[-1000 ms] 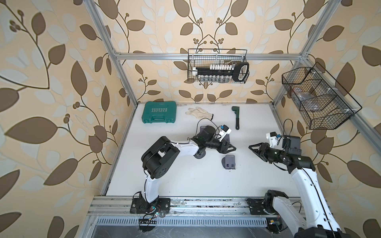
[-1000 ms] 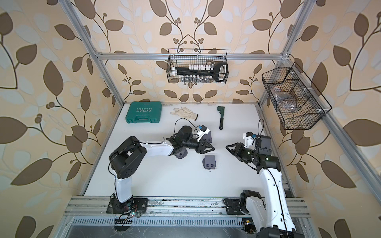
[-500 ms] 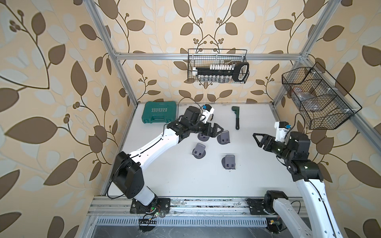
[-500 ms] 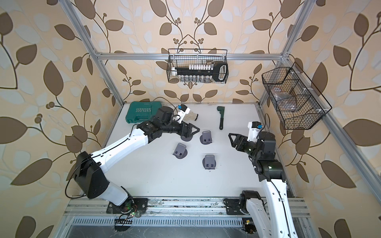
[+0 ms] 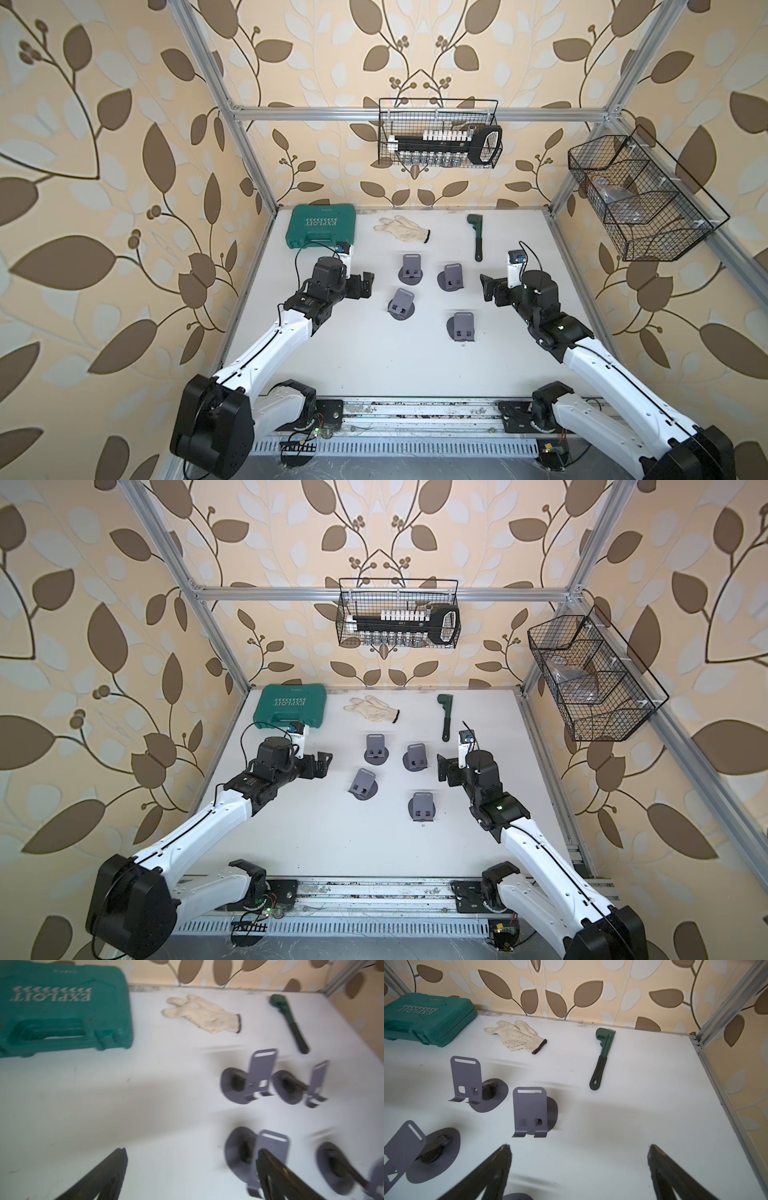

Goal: Open the phone stand
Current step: Reset both arms

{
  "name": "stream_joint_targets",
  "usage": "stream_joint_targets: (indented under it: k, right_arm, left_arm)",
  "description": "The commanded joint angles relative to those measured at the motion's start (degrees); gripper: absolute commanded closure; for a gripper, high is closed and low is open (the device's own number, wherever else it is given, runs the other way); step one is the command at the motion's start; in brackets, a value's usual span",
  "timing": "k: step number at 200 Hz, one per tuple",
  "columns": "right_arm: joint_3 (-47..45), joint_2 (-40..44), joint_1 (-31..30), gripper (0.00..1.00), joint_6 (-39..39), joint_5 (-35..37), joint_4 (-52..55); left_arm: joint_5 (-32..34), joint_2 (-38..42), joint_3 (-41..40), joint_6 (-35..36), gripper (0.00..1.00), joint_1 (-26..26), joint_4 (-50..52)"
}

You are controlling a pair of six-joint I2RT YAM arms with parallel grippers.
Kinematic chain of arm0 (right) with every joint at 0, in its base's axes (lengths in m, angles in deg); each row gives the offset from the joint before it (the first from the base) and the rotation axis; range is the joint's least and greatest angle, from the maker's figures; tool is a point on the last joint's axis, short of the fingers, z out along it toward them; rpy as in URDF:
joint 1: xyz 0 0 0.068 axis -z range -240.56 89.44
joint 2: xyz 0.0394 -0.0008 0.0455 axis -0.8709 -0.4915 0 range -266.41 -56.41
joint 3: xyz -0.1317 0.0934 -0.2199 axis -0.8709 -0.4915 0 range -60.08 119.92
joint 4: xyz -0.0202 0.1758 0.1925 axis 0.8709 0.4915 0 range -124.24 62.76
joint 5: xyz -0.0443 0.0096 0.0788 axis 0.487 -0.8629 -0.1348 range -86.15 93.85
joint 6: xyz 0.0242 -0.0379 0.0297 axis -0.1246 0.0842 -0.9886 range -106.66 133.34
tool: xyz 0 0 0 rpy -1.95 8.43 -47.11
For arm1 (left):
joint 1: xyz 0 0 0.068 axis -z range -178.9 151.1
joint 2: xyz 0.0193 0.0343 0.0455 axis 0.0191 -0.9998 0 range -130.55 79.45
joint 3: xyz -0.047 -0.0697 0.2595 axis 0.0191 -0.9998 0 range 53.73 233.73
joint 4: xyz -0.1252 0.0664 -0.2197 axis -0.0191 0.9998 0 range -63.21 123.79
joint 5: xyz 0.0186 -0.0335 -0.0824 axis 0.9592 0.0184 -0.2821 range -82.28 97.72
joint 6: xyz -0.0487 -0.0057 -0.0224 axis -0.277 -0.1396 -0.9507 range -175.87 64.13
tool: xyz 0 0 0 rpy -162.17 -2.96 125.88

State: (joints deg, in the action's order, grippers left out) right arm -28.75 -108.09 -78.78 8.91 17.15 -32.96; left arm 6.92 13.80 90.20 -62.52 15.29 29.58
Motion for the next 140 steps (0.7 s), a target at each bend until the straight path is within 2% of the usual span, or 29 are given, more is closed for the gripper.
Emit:
stream_joint_targets:
  k: [1,22,39,52,71,79,90,107,129,140]
  right_arm:
    - [-3.23,-1.32,3.27,0.02,2.94,-1.22,-13.27]
    - [-6.50,-2.89,9.97,0.02,1.16,-5.35,-17.65]
    - [-8.69,-4.59,15.70,0.02,-2.35,-7.93,-21.29]
    - [-8.12,-5.68,18.93,0.02,-3.42,-9.11,-20.52]
    - [-8.91,-6.71,20.74,0.02,-3.30,-8.27,-22.14]
    - [-9.47,-7.37,21.23,0.02,-3.26,-8.60,-23.23]
    - [-10.03,-8.66,21.30,0.02,-2.72,-7.79,-24.80]
    - [-10.72,-11.33,21.42,0.02,-1.75,-7.88,-29.14]
    - [-12.58,-16.64,21.38,0.02,-0.54,-10.57,-39.92]
    - [-11.69,-18.23,21.30,0.02,0.01,-10.46,-39.67]
  left_arm:
    - [7.66,-0.10,-7.01,5.07,0.01,-3.23,-13.11]
    - [10.07,-2.62,-10.18,7.20,0.01,-3.74,-24.46]
    - [9.79,-8.91,-6.34,10.90,0.01,-3.73,-23.85]
    - [8.69,-10.88,-6.49,14.01,0.01,-4.07,-27.57]
    - [4.89,-12.13,-5.21,12.65,0.01,-7.21,-25.62]
    - [1.17,-12.05,-6.86,12.10,0.01,-8.62,-27.52]
    - [-0.55,-12.51,-8.97,11.06,0.01,-9.40,-29.07]
    - [0.53,-13.62,-9.73,10.87,0.01,-9.67,-31.69]
    - [2.12,-15.07,-12.02,10.58,0.01,-9.98,-37.30]
    - [4.58,-16.51,-13.16,9.24,0.01,-10.25,-41.25]
